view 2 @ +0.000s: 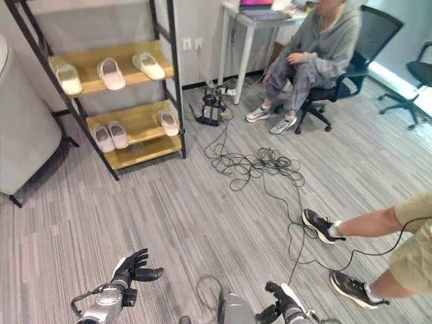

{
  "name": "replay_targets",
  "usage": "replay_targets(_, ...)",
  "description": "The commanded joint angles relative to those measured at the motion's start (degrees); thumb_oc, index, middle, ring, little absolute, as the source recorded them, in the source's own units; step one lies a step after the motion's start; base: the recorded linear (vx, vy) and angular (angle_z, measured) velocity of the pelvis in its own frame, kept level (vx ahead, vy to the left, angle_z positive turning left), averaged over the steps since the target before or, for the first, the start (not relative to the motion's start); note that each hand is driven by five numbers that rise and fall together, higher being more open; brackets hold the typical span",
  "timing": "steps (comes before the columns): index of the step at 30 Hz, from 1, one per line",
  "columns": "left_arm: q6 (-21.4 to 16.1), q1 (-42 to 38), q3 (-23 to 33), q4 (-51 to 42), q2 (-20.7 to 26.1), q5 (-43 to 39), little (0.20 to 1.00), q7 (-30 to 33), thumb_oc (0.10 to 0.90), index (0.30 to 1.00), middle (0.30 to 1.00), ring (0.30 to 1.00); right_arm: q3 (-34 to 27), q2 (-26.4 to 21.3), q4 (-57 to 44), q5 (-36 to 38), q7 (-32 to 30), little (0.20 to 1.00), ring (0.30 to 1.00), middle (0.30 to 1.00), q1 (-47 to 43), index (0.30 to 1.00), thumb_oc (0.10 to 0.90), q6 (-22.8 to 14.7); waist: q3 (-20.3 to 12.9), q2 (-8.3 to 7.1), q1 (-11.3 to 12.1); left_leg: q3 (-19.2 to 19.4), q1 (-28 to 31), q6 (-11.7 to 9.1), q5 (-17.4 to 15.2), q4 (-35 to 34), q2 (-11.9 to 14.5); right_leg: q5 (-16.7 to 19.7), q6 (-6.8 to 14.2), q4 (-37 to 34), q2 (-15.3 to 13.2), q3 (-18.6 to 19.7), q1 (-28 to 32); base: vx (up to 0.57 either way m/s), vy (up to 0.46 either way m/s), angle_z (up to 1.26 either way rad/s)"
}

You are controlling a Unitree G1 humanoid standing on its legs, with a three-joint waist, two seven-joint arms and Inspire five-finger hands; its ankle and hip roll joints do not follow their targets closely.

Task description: Arrange the slippers neatly on the shoe rack.

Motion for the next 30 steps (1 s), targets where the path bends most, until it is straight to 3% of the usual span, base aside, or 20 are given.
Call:
replay_targets(1, -0.49, 3.54, 0.84, 0.01, -1.28, -3.8, 0.9, -0.76, 0.8, 0.9, 0.9, 0.9, -1.93, -1.85, 0.46, -1.33, -0.2, 0.9, 0.9, 0.9, -0.91, 0.9, 0.8, -0.24, 1.2, -0.1, -1.53, -4.13, 4.38, -3.65, -4.86, 4.15, 1.23, 7.42, 4.15, 0.02, -3.24, -2.77, 5.15, 0.49, -0.217, 1.05)
replay_targets(2, -0.27, 4.33, 0.96, 1.88, -1.77, -3.21, 0.9, -0.8, 0.8, 0.9, 0.9, 0.9, -1.6, -1.71, 1.32, -1.45, 0.22, 0.9, 0.9, 0.9, -0.63, 0.9, 0.8, -0.41, 0.59, -0.45, -1.56, -4.76, 5.1, -3.9, -5.42, 5.68, 1.31, 8.0, 3.46, 1.93, -3.09, -2.05, 5.4, 0.63, -0.318, 1.2)
replay_targets(3, 0.18, 5.08, 1.04, 4.36, -2.54, -1.87, 0.9, -0.97, 0.8, 0.9, 0.9, 0.9, -1.41, -1.81, 2.44, -1.44, 0.29, 0.9, 0.9, 0.9, -0.79, 0.9, 0.8, -0.64, -0.34, -0.37, -1.58, -5.0, 3.88, -5.55, -2.87, 11.65, 2.74, 7.57, 2.21, 3.68, -1.78, -1.79, 7.2, 0.69, -0.453, 1.02)
replay_targets(4, 0.51, 5.33, 1.67, 4.99, -2.92, -2.75, 0.9, -1.15, 0.8, 0.9, 0.9, 0.9, -0.92, -1.84, 2.0, -0.52, -0.06, 0.9, 0.9, 0.9, -1.31, 0.9, 0.8, -1.01, -0.05, -0.69, -0.99, -2.99, -2.56, -8.07, 5.76, 26.6, 5.42, 5.44, -0.57, 4.53, -0.86, -2.99, 10.16, 0.5, -0.377, 0.85)
replay_targets(5, 0.52, 5.32, 1.67, 4.98, -2.92, -2.76, 0.9, -1.15, 0.8, 0.9, 0.9, 0.9, -0.92, -1.85, 2.0, -0.52, -0.06, 0.9, 0.9, 0.9, -1.32, 0.9, 0.8, -1.01, -0.13, -0.54, -1.12, -3.15, -2.97, -8.11, 5.49, 27.16, 5.55, 5.41, -0.6, 4.61, -0.75, -3.16, 10.01, 0.34, -0.499, 0.8)
replay_targets(6, 0.8, 5.03, 1.99, 3.85, -2.16, -3.93, 0.9, -0.53, 0.8, 0.9, 0.9, 0.9, -0.7, -2.35, 1.04, 1.82, -1.13, 0.9, 0.9, 0.9, -1.89, 0.9, 0.8, -1.22, 1.69, -2.5, -0.12, 1.3, -10.8, -6.43, 10.39, 39.47, 10.05, 3.5, -3.87, 4.14, -0.4, -4.86, 13.4, 0.19, -0.424, 0.4)
replay_targets(7, 0.92, 4.69, 2.02, 3.81, -1.74, -4.07, 0.9, -0.2, 0.8, 0.9, 0.9, 0.9, -0.58, -2.42, 0.99, 2.47, -1.66, 0.9, 0.9, 0.9, -2.28, 0.9, 0.8, -1.0, 2.5, -3.04, 0.66, 2.61, -14.13, -5.77, 9.41, 43.45, 11.5, 2.2, -4.84, 3.93, 0.04, -5.47, 14.74, 0.3, -0.517, 0.19)
replay_targets(9, 0.79, 3.84, 2.22, 3.31, -1.49, -5.36, 0.9, 0.48, 0.8, 0.9, 0.9, 0.9, -0.67, -2.81, 0.25, 3.1, -2.51, 0.9, 0.9, 0.9, -2.65, 0.9, 0.8, -0.97, 3.25, -3.25, 1.81, 5.77, -18.26, -5.51, 7.98, 42.33, 13.15, -0.64, -5.61, 4.48, 0.47, -7.28, 17.35, 0.3, -0.233, 0.07)
replay_targets(12, 0.54, 3.92, 2.88, 2.48, -1.74, -7.7, 0.9, 0.81, 0.8, 0.9, 0.9, 0.9, -1.24, -3.36, -1.7, 3.6, -2.66, 0.9, 0.9, 0.9, -2.62, 0.9, 0.8, -1.15, 3.11, -3.1, 2.48, 11.53, -20.59, -5.94, 6.85, 30.32, 13.55, -3.95, -5.16, 4.66, 0.12, -9.95, 20.96, 0.39, -0.044, 0.62)
replay_targets(14, 0.55, 4.38, 3.82, 1.68, -1.89, -9.87, 0.9, 1.06, 0.8, 0.9, 0.9, 0.9, -0.83, -3.59, -2.19, 2.87, -2.64, 0.9, 0.9, 0.9, -3.01, 0.9, 0.8, -0.92, 2.85, -2.84, 3.26, 13.32, -21.68, -6.19, 7.14, 21.62, 12.93, -5.8, -4.45, 4.9, 0.21, -10.95, 22.66, 0.37, 0.073, 0.54)
replay_targets(16, 0.64, 4.97, 5.34, 1.52, -2.23, -12.67, 0.9, 1.66, 0.8, 0.9, 0.9, 0.9, 0.19, -3.83, -3.6, 0.62, -2.84, 0.9, 0.9, 0.9, -3.21, 0.9, 0.8, -0.44, 2.67, -2.8, 4.62, 12.54, -22.34, -7.41, 10.77, 14.22, 12.78, -7.83, -3.84, 5.88, 0.64, -11.51, 25.01, 0.46, 0.135, 0.21)
replay_targets(17, 0.64, 4.97, 5.77, 2.27, -2.39, -13.68, 0.9, 1.94, 0.8, 0.9, 0.9, 0.9, 0.64, -3.68, -3.65, -0.02, -3.02, 0.9, 0.9, 0.9, -3.52, 0.9, 0.8, -0.36, 2.8, -3.02, 5.26, 10.97, -23.03, -7.85, 11.57, 13.97, 12.42, -8.36, -3.85, 6.22, 0.84, -11.27, 25.96, 0.33, 0.113, -0.04)
replay_targets(18, 0.63, 4.95, 5.77, 2.28, -2.4, -13.68, 0.9, 1.94, 0.8, 0.9, 0.9, 0.9, 0.63, -3.69, -3.65, -0.02, -3.02, 0.9, 0.9, 0.9, -3.54, 0.9, 0.8, -0.36, 2.68, -2.99, 5.22, 10.94, -23.14, -7.85, 11.77, 13.78, 12.42, -8.24, -3.87, 6.16, 0.89, -11.31, 25.81, 0.22, 0.093, -0.1)
replay_targets(21, 0.58, 4.88, 7.72, 4.82, -2.81, -16.74, 0.9, 2.1, 0.8, 0.9, 0.9, 0.9, 1.86, -2.75, -3.68, -2.0, -2.76, 0.9, 0.9, 0.9, -3.65, 0.9, 0.8, -0.39, 2.41, -4.05, 6.6, 5.81, -22.49, -8.4, 11.35, 11.9, 10.03, -9.19, -2.96, 6.17, 0.86, -9.65, 28.39, 0.33, 0.183, -0.51)
replay_targets(26, 0.95, 5.67, 8.64, 6.7, -1.87, -14.68, 0.9, 2.43, 0.8, 0.9, 0.9, 0.9, 2.61, -0.32, -0.89, -3.84, -1.7, 0.9, 0.9, 0.9, -2.32, 0.9, 0.8, -0.35, -0.16, -6.24, 6.98, 5.42, -18.69, -5.2, 7.91, 9.13, 6.33, -6.19, 1.25, 11.18, -2.39, -7.88, 25.59, 0.25, 0.26, -0.14)
replay_targets(27, 0.95, 5.67, 8.64, 6.7, -1.85, -14.68, 0.9, 2.43, 0.8, 0.9, 0.9, 0.9, 2.62, -0.3, -0.87, -3.84, -1.7, 0.9, 0.9, 0.9, -2.33, 0.9, 0.8, -0.35, -0.2, -6.3, 7.05, 5.52, -18.73, -5.16, 7.88, 9.15, 6.31, -6.27, 1.29, 11.35, -2.46, -7.78, 25.45, 0.08, 0.179, 0.01)
replay_targets(28, 0.97, 5.85, 8.92, 6.84, -1.32, -14.39, 0.9, 2.5, 0.8, 0.9, 0.9, 0.9, 2.79, 0.0, -0.14, -3.99, -1.5, 0.9, 0.9, 0.9, -2.33, 0.9, 0.8, -0.1, 0.05, -6.29, 6.97, 6.21, -18.13, -4.3, 6.81, 9.31, 5.77, -3.77, 2.84, 15.13, -3.73, -7.8, 23.5, 0.14, 0.322, -0.11)
replay_targets(29, 1.05, 5.3, 9.77, 5.9, 0.08, -15.19, 0.9, 3.02, 0.8, 0.9, 0.9, 0.9, 3.5, 0.57, -0.03, -5.03, -1.63, 0.9, 0.9, 0.9, -2.7, 0.9, 0.8, 0.47, 1.35, -5.7, 6.03, 6.7, -15.04, -3.02, 5.31, 8.85, 5.13, 3.2, 4.38, 23.76, -6.42, -8.29, 18.24, 0.14, 0.32, -0.16)
replay_targets(30, 1.05, 5.29, 9.78, 5.9, 0.09, -15.19, 0.9, 3.02, 0.8, 0.9, 0.9, 0.9, 3.51, 0.57, -0.04, -5.03, -1.64, 0.9, 0.9, 0.9, -2.7, 0.9, 0.8, 0.48, 1.38, -5.74, 6.03, 6.73, -15.01, -3.0, 5.3, 8.84, 5.08, 3.13, 4.4, 23.89, -6.48, -8.25, 18.2, 0.18, 0.285, -0.2)
